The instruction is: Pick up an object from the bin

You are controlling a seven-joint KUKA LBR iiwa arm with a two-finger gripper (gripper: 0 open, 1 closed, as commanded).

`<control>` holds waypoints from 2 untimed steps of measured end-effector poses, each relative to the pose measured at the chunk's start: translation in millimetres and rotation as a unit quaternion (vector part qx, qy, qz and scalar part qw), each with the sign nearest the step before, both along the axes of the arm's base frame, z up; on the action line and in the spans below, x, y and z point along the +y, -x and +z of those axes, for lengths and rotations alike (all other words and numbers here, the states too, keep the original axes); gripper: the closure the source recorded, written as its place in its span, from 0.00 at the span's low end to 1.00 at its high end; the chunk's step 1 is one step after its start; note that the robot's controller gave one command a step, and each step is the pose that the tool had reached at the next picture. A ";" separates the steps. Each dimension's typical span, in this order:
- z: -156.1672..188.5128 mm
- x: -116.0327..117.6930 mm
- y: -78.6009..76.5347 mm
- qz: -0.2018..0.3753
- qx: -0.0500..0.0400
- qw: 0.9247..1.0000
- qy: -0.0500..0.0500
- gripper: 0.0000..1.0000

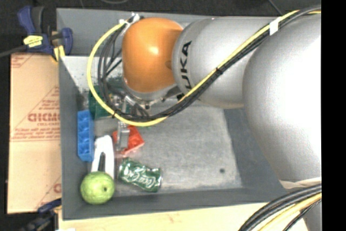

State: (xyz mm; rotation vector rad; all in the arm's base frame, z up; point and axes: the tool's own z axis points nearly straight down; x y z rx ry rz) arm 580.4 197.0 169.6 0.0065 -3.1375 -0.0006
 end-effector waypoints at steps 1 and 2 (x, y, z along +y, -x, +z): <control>4.9 -0.8 -1.3 -0.002 -0.003 1.000 -0.001 0.00; -33.6 -16.6 19.3 0.039 -0.006 0.999 -0.001 0.00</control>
Offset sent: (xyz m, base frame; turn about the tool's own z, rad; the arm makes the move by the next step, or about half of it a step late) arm -0.0531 -0.0408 -0.0952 -0.1940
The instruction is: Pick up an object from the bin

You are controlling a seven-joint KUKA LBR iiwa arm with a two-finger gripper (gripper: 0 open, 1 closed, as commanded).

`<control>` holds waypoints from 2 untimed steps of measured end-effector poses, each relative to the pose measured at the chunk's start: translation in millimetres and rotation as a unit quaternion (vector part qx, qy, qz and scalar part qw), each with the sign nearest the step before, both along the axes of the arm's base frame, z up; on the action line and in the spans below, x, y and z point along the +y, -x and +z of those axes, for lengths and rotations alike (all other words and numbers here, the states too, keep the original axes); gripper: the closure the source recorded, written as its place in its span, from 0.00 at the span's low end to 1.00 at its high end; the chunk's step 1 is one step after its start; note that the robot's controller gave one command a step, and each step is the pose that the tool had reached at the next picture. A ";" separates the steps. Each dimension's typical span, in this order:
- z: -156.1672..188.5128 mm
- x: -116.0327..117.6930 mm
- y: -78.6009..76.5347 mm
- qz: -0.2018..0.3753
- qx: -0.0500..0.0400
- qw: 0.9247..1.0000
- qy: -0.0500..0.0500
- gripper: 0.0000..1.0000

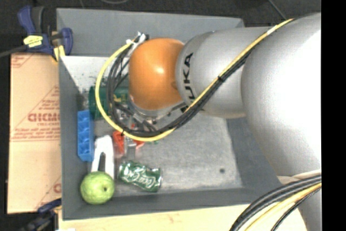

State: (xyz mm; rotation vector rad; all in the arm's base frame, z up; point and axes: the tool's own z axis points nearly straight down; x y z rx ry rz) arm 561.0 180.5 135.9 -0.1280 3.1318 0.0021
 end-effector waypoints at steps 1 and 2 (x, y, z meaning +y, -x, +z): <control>-28.0 -24.8 4.8 0.083 0.002 0.997 0.001 0.00; -14.8 -43.2 26.7 0.102 0.004 0.995 0.001 0.00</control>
Offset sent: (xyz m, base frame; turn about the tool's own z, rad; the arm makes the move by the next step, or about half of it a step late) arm -0.0507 -0.0554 0.0148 -0.0862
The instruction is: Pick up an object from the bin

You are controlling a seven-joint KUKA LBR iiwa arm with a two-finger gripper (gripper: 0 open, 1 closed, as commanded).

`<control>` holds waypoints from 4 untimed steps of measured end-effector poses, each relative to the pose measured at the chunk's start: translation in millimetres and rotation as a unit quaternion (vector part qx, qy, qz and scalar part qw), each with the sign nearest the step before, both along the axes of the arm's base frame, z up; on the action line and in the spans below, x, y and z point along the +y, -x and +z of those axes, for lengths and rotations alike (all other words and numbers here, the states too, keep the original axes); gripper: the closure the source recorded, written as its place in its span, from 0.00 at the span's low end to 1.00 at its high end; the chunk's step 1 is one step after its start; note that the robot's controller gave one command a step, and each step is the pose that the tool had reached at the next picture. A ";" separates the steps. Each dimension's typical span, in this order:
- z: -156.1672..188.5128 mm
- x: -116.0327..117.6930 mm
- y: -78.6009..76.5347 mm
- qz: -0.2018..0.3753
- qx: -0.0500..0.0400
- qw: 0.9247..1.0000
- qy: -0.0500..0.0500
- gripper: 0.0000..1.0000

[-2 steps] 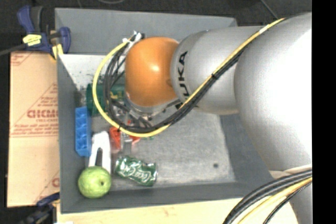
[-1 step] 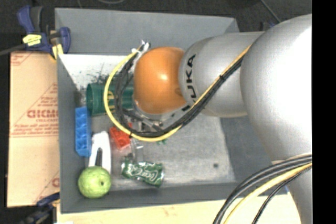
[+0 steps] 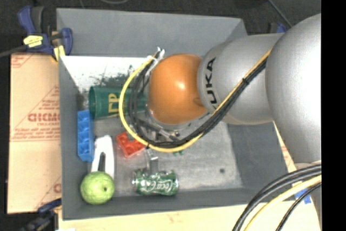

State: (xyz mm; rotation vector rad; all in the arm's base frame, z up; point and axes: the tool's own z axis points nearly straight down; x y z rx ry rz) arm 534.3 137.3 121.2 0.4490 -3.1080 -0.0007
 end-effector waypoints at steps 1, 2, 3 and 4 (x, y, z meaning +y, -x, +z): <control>-20.8 -30.7 29.8 -0.057 -0.006 0.998 -0.002 0.00; -42.7 -46.2 32.8 -0.019 0.004 1.000 0.000 0.00; -48.4 -34.9 58.3 0.025 -0.005 1.000 -0.001 1.00; -48.4 -34.9 58.3 0.024 -0.005 1.000 -0.001 1.00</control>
Offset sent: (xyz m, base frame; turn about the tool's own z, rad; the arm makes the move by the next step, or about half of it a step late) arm -0.0152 -0.0555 -0.0512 -0.0046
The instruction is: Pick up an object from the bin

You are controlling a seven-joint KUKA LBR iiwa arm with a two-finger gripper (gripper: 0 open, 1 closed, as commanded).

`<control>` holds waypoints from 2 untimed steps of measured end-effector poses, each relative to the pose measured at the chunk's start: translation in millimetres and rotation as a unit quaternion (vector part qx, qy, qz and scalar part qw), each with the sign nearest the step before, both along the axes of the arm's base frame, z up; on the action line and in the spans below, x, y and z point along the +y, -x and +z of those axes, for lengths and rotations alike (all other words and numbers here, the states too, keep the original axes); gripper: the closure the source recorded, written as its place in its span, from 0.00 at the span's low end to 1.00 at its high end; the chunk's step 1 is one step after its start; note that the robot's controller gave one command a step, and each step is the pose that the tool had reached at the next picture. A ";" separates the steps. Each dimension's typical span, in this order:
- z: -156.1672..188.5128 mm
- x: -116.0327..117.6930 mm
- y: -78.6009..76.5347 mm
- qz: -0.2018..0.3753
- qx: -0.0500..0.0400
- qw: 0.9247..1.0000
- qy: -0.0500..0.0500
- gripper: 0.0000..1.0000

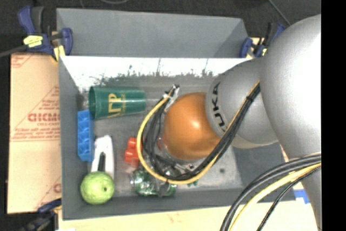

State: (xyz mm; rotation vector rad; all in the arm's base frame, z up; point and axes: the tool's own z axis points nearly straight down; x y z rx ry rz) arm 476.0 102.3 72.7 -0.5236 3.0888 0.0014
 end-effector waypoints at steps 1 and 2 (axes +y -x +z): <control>19.4 -6.6 -23.5 0.009 0.004 1.000 0.001 1.00; 31.6 -14.1 -27.4 0.011 0.003 1.000 0.001 1.00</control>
Offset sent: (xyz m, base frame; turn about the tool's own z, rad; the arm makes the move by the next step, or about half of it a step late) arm 0.0177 -0.0177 0.0359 -0.0281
